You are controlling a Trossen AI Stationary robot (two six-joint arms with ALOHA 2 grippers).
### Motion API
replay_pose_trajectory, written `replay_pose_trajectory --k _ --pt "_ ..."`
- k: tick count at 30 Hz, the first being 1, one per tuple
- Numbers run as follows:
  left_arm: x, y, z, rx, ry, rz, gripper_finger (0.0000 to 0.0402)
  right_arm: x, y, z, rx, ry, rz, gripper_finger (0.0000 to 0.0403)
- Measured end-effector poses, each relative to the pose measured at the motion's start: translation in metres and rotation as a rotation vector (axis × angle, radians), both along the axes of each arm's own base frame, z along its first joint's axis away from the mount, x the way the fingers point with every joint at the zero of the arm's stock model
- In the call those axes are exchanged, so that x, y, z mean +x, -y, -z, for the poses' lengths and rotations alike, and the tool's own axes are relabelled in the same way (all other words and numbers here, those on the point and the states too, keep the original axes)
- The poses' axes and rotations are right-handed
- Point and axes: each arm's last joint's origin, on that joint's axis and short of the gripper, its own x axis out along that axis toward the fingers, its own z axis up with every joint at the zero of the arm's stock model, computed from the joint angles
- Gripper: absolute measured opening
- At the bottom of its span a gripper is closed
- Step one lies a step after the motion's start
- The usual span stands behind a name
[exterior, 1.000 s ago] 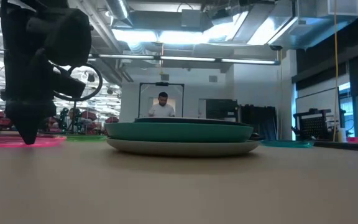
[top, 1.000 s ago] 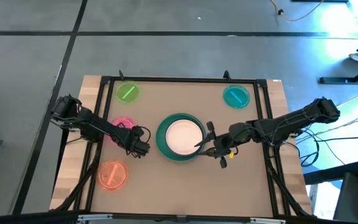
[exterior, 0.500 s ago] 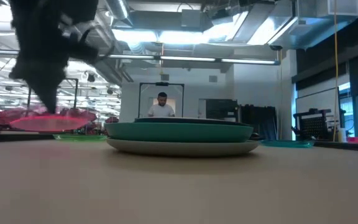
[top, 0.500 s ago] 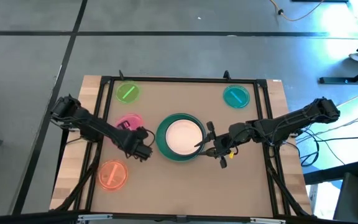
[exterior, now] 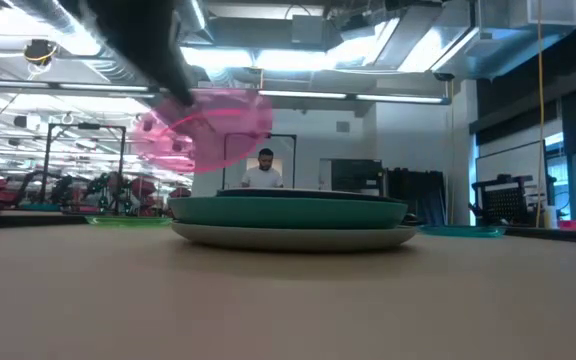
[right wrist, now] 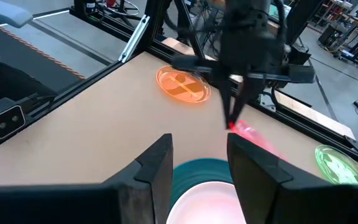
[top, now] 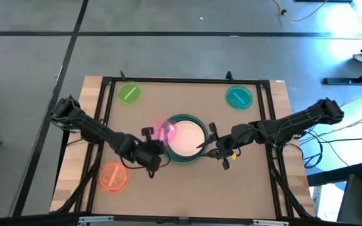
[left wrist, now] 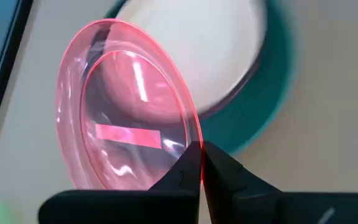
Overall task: Stack plastic plates
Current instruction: Stack the transparent pink plate on top of the light orange plate
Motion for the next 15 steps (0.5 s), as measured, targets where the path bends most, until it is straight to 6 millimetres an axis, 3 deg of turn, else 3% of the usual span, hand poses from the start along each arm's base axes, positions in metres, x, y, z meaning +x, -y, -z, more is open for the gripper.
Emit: replay_pose_trajectory --k 8,15 --pt "0.024 0.005 -0.001 -0.017 0.207 0.205 0.0002 0.000 0.000 0.000 0.001 0.000 0.000 0.0145" --pt "0.037 -0.007 0.010 -0.031 0.223 0.220 0.0002 0.000 0.000 0.000 0.001 0.000 0.000 0.0145"
